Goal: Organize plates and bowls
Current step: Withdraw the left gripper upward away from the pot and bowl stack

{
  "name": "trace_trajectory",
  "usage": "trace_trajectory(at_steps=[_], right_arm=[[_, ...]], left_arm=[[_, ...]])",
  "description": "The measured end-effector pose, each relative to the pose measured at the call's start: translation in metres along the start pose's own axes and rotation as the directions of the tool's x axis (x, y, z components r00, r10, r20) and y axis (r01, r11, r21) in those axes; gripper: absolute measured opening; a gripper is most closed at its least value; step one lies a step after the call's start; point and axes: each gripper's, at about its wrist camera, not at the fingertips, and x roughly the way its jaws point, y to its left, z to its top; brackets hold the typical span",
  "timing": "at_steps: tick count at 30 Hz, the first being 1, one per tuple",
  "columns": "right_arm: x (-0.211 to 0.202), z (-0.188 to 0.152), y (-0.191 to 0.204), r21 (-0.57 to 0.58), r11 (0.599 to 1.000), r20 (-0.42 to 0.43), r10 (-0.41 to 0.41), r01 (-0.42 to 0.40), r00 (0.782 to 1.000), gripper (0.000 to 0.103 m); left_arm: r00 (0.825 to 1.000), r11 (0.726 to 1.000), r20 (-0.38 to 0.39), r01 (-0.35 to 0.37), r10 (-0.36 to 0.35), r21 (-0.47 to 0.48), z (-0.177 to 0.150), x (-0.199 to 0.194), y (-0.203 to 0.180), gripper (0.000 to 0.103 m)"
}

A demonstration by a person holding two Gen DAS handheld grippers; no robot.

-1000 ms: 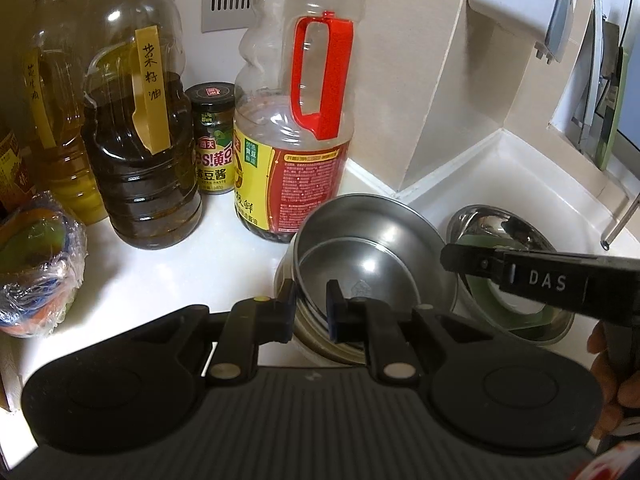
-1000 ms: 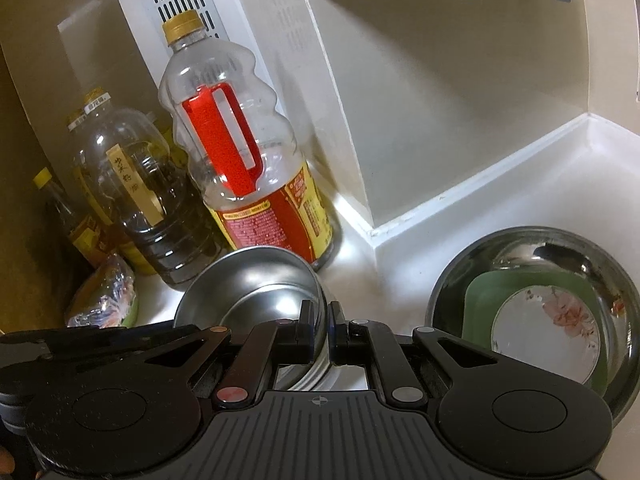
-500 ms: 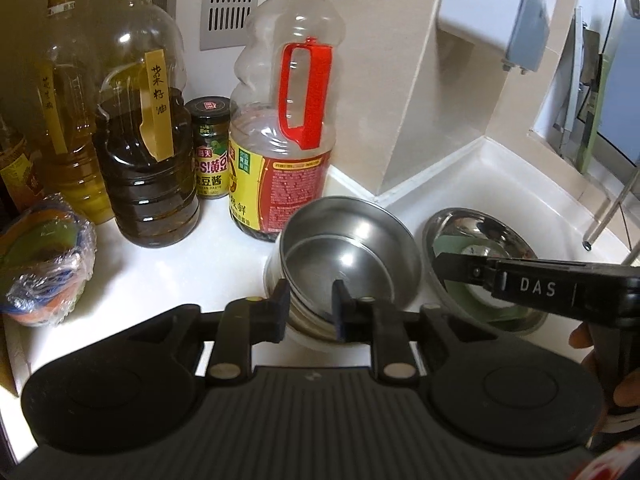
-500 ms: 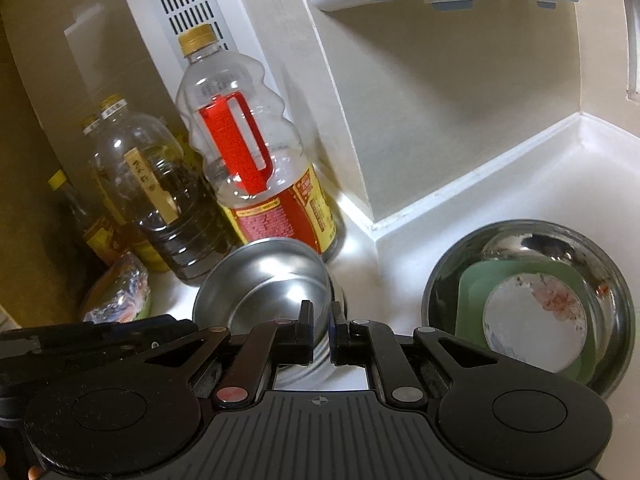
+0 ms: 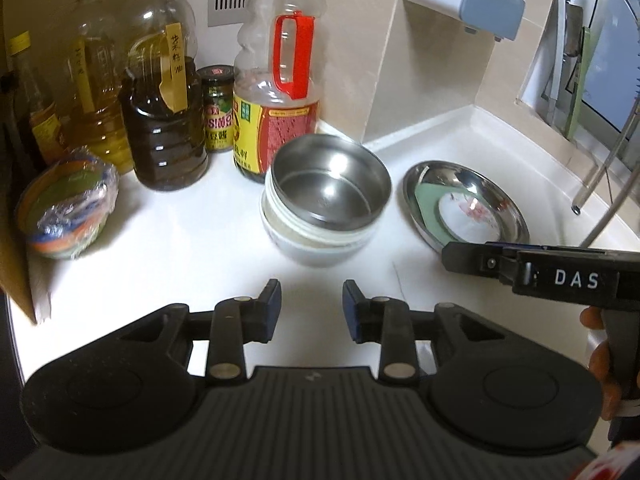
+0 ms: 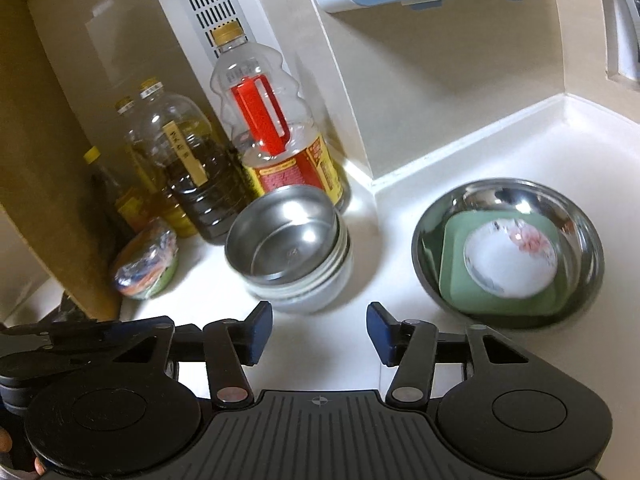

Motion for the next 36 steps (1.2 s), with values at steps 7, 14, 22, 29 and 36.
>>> trace_trajectory(at_steps=[7, 14, 22, 29, 36], right_arm=[[-0.024, -0.025, 0.002, -0.038, 0.999, -0.010, -0.013, 0.013, 1.000, 0.056], [-0.048, -0.046, -0.004, -0.031, 0.999, -0.023, -0.021, 0.020, 1.000, 0.056], [-0.067, -0.072, -0.012, -0.037, 0.999, -0.053, -0.030, 0.028, 0.998, 0.056], [-0.081, -0.091, -0.021, -0.031, 0.999, -0.070, -0.041, 0.039, 0.997, 0.056], [-0.094, -0.101, -0.028, -0.021, 0.999, -0.068, -0.046, 0.045, 0.997, 0.056]], left_arm=[[1.000, 1.000, -0.003, -0.007, 0.007, 0.000, -0.023, -0.021, -0.018, 0.031], [1.000, 1.000, -0.020, -0.022, 0.022, -0.005, -0.052, -0.034, -0.035, 0.031], [0.998, 0.998, -0.026, -0.057, 0.057, -0.007, -0.081, -0.047, -0.053, 0.031], [0.997, 0.998, -0.026, -0.067, 0.067, -0.005, -0.096, -0.057, -0.065, 0.031], [0.997, 0.997, -0.028, -0.072, 0.072, -0.001, -0.105, -0.063, -0.075, 0.031]])
